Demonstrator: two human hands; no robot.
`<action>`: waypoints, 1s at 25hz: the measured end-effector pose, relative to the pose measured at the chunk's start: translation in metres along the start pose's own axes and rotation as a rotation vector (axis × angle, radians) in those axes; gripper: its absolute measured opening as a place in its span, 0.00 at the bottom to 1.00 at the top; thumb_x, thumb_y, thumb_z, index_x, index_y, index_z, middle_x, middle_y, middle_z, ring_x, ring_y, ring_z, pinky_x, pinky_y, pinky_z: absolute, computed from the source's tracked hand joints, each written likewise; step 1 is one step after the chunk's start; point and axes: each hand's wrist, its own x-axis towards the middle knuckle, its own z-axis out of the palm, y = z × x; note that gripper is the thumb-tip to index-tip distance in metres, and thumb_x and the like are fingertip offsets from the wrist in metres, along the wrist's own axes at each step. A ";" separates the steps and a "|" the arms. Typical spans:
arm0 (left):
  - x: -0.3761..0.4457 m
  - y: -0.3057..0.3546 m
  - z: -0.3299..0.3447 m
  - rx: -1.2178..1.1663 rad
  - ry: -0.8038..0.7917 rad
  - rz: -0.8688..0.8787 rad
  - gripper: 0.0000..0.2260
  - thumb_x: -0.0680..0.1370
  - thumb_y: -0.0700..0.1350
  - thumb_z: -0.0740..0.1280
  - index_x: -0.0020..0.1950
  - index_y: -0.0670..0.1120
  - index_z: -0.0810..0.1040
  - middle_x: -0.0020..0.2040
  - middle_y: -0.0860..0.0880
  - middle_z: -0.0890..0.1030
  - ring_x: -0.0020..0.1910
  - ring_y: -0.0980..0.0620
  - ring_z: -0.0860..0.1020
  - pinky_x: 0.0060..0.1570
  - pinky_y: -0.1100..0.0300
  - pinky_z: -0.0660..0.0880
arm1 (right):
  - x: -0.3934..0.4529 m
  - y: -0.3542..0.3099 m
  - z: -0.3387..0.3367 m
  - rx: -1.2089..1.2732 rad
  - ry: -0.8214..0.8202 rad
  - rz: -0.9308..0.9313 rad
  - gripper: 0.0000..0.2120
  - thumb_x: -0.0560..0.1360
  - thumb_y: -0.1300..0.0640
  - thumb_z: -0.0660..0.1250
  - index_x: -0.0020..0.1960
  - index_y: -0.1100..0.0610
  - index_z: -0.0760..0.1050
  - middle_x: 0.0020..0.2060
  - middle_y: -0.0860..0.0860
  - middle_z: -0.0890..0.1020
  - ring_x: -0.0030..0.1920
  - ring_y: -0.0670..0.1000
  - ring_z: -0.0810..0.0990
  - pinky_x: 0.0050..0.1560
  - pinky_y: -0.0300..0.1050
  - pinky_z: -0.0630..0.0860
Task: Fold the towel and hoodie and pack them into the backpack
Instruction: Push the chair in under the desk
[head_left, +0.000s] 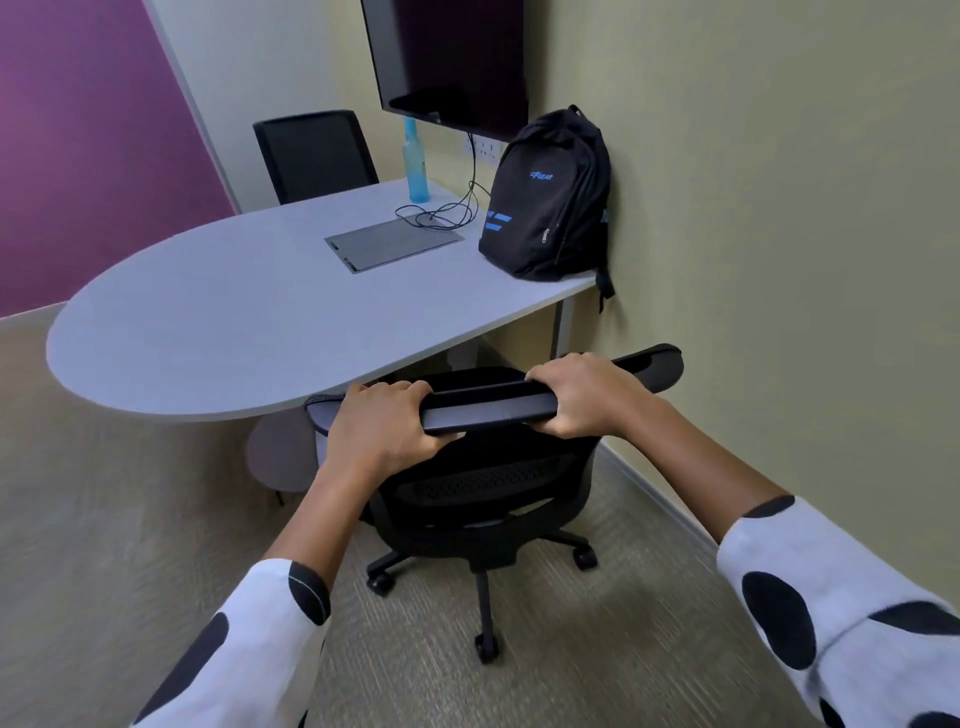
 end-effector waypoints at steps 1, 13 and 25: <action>0.006 -0.004 0.002 0.004 -0.001 -0.004 0.30 0.72 0.71 0.57 0.64 0.53 0.72 0.55 0.54 0.81 0.54 0.49 0.78 0.55 0.52 0.68 | 0.008 0.002 0.000 0.002 0.002 -0.004 0.19 0.68 0.40 0.64 0.54 0.49 0.75 0.43 0.47 0.81 0.45 0.53 0.79 0.47 0.49 0.77; 0.056 -0.043 0.012 -0.107 0.075 0.011 0.37 0.65 0.78 0.48 0.54 0.54 0.80 0.42 0.54 0.82 0.43 0.51 0.79 0.50 0.53 0.68 | 0.077 0.017 -0.004 0.017 0.033 -0.047 0.19 0.70 0.44 0.66 0.59 0.48 0.75 0.46 0.46 0.80 0.48 0.51 0.79 0.46 0.45 0.71; 0.111 -0.046 0.021 -0.086 0.078 -0.049 0.37 0.65 0.79 0.46 0.52 0.55 0.80 0.40 0.54 0.80 0.41 0.51 0.77 0.47 0.55 0.67 | 0.143 0.068 -0.003 -0.018 0.031 -0.125 0.18 0.67 0.41 0.64 0.55 0.46 0.76 0.45 0.43 0.81 0.48 0.49 0.78 0.46 0.43 0.72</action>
